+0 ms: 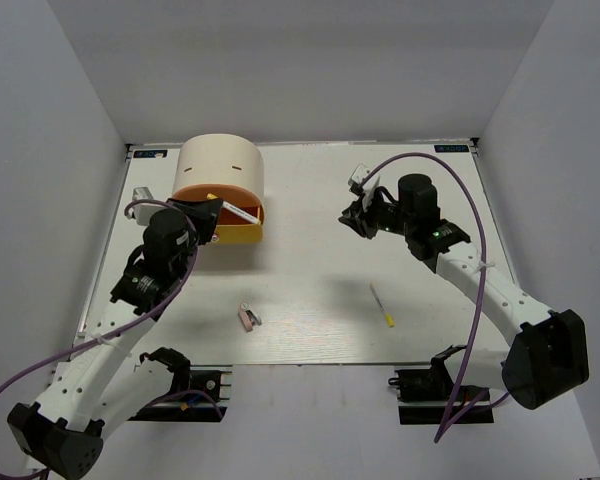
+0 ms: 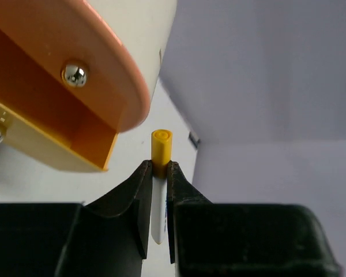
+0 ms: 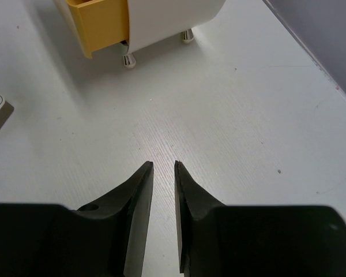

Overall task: Sort the stationery into containers
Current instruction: Place the pen in the storage box.

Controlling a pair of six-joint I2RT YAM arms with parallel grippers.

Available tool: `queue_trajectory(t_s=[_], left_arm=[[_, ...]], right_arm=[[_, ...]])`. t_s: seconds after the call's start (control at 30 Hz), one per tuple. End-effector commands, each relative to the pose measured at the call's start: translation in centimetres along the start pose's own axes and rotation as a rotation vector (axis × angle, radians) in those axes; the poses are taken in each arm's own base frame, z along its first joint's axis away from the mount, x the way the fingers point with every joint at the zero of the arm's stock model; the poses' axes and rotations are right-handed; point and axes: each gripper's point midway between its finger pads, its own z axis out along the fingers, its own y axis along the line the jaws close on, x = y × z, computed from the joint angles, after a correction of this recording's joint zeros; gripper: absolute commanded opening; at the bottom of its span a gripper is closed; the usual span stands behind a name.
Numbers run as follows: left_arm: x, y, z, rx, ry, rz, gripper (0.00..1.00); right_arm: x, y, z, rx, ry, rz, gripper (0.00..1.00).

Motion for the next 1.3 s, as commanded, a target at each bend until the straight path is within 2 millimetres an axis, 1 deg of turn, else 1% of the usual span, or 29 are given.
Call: queue_trajectory(t_s=[0.0, 0.03, 0.07, 0.13, 0.17, 0.2, 0.23, 0.27, 0.4, 0.47, 0.5, 0.6, 0.63, 0.67, 0.73, 0.77, 0.8, 0.83, 0.87, 0.9, 1.03, 1.23, 1.27], left_arm=[[-3.5, -1.3, 0.4, 0.054, -0.187, -0.133, 0.0], [-3.9, -1.4, 0.4, 0.059, -0.206, -0.139, 0.0], [-4.2, -1.3, 0.5, 0.055, -0.222, -0.15, 0.0], [-4.2, -0.4, 1.2, 0.014, -0.246, -0.137, 0.0], [-4.4, -0.3, 1.2, 0.011, -0.255, -0.137, 0.0], [-4.7, -0.7, 1.1, 0.023, -0.27, -0.154, 0.0], [-4.5, -0.1, 1.3, 0.012, -0.267, -0.148, 0.0], [-4.8, -0.3, 1.3, 0.019, -0.283, -0.155, 0.0], [-4.6, 0.6, 2.0, -0.013, -0.295, -0.158, 0.0], [-4.7, 0.7, 2.0, -0.015, -0.304, -0.159, 0.0], [-4.5, 1.1, 2.1, -0.024, -0.301, -0.154, 0.0], [-4.4, 1.5, 2.2, -0.031, -0.299, -0.158, 0.0], [-4.3, 2.2, 2.3, -0.049, -0.307, -0.161, 0.0], [-4.5, 2.3, 2.3, -0.052, -0.316, -0.161, 0.0], [-4.1, 3.2, 2.5, -0.073, -0.31, -0.172, 0.0], [-4.2, 3.2, 2.4, -0.075, -0.319, -0.172, 0.0], [-4.1, 3.6, 2.5, -0.083, -0.317, -0.167, 0.0], [-4.1, 3.6, 2.5, -0.081, -0.318, -0.179, 0.0], [-3.8, 4.1, 2.8, -0.099, -0.313, -0.177, 0.0], [-3.8, 4.1, 2.8, -0.099, -0.313, -0.177, 0.0], [-3.4, 5.8, 3.4, -0.15, -0.326, -0.167, 0.0], [-3.1, 7.2, 4.4, -0.201, -0.347, -0.185, 0.0], [-3.3, 7.2, 4.3, -0.203, -0.359, -0.184, 0.0]], right_arm=[[-1.2, -0.6, -0.6, 0.029, -0.04, -0.039, 0.27], [-0.9, -0.6, -0.5, 0.027, -0.032, -0.034, 0.27], [-1.0, -0.7, -0.6, 0.032, -0.033, -0.035, 0.27], [-1.0, -0.7, -0.6, 0.031, -0.034, -0.037, 0.27], [-0.9, -0.7, -0.6, 0.03, -0.03, -0.034, 0.27], [-0.7, -0.8, -0.6, 0.032, -0.028, -0.035, 0.27], [-0.8, -0.8, -0.6, 0.031, -0.03, -0.035, 0.27], [-0.8, -0.9, -0.7, 0.035, -0.029, -0.037, 0.27], [-0.6, -1.0, -0.7, 0.037, -0.026, -0.033, 0.27], [-0.7, -1.1, -0.7, 0.04, -0.028, -0.034, 0.27], [-0.6, -1.2, -0.7, 0.044, -0.026, -0.031, 0.27], [-0.5, -1.3, -0.9, 0.049, -0.025, -0.031, 0.27], [-0.5, -1.2, -0.8, 0.046, -0.024, -0.031, 0.27], [-0.3, -1.2, -0.8, 0.045, -0.021, -0.029, 0.27], [-0.3, -1.2, -0.8, 0.045, -0.021, -0.022, 0.27], [-0.3, -1.2, -0.8, 0.045, -0.021, -0.022, 0.27], [0.0, -1.8, -1.1, 0.061, -0.017, -0.017, 0.27], [-0.3, -1.3, -0.9, 0.045, -0.023, -0.023, 0.27], [-0.3, -1.3, -0.9, 0.046, -0.021, -0.022, 0.27], [-0.1, -1.3, -0.8, 0.045, -0.019, -0.023, 0.27], [-0.2, -1.4, -0.9, 0.046, -0.02, -0.02, 0.27], [0.0, -1.5, -1.0, 0.05, -0.017, -0.017, 0.27], [-0.1, -1.4, -1.1, 0.052, -0.02, -0.023, 0.27]])
